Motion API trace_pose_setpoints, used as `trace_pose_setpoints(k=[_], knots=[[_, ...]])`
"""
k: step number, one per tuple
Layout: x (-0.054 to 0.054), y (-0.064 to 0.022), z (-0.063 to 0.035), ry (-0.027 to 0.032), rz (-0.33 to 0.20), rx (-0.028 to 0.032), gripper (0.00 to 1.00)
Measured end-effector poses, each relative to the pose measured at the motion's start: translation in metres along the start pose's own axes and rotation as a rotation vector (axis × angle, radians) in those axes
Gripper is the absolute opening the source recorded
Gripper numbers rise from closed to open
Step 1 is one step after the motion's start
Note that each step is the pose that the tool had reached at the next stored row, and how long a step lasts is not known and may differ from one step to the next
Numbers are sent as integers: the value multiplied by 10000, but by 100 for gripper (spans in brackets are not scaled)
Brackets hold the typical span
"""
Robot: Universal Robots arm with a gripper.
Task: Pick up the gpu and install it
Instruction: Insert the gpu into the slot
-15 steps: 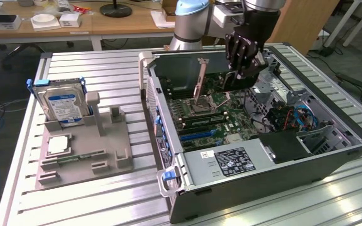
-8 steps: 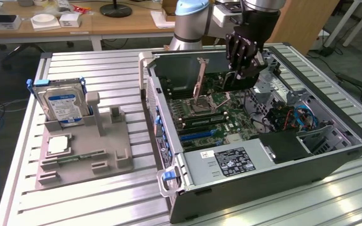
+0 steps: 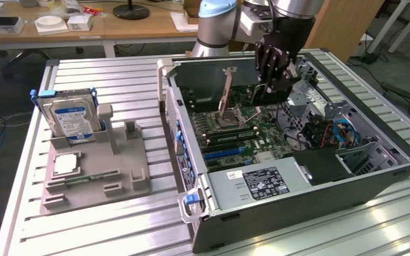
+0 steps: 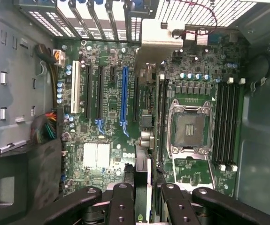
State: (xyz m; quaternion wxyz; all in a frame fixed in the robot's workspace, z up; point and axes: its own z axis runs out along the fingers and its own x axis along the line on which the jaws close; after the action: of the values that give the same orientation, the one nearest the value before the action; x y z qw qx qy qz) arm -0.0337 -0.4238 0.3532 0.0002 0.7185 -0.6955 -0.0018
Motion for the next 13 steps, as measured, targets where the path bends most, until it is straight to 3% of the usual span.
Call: trace_pose_setpoints(k=[11, 12, 13], knots=[[0, 0, 199, 0, 1, 0, 27], [1, -1, 308, 0, 8, 0, 27], [1, -1, 308, 1, 8, -1, 27]])
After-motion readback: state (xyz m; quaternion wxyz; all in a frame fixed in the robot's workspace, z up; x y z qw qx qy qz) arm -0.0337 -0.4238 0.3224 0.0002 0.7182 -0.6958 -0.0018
